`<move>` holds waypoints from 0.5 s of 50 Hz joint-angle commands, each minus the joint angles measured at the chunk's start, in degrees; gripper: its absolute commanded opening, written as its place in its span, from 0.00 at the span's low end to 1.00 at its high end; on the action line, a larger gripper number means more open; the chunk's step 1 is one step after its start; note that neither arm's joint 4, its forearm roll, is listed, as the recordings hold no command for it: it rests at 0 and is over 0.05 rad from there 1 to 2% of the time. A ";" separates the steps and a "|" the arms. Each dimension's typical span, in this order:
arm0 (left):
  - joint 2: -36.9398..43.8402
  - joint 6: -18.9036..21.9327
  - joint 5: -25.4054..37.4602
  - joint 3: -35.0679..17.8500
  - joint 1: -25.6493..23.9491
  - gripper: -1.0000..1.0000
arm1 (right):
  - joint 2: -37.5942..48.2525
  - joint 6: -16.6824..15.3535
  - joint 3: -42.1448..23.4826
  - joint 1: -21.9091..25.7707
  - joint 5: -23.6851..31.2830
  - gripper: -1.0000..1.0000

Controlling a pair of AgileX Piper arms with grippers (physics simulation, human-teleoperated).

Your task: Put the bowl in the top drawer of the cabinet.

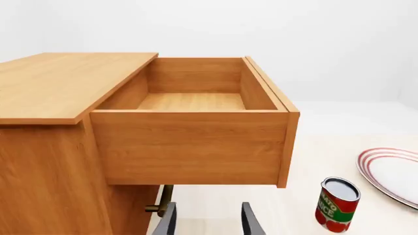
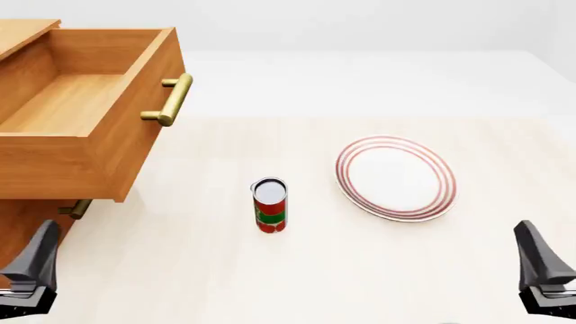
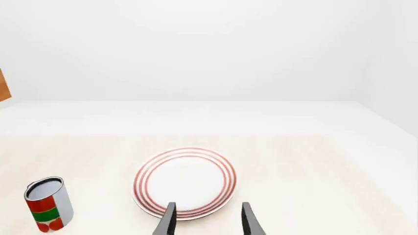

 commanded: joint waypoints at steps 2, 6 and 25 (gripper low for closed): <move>0.19 0.11 0.00 -0.22 0.07 1.00 | 0.27 -0.05 -0.13 0.01 -0.07 1.00; 0.24 0.11 0.02 -0.22 0.01 1.00 | 0.27 -0.06 -0.11 0.02 -0.10 1.00; 0.10 0.36 -0.07 -0.31 0.12 1.00 | 0.11 -0.40 -0.03 0.02 -0.05 1.00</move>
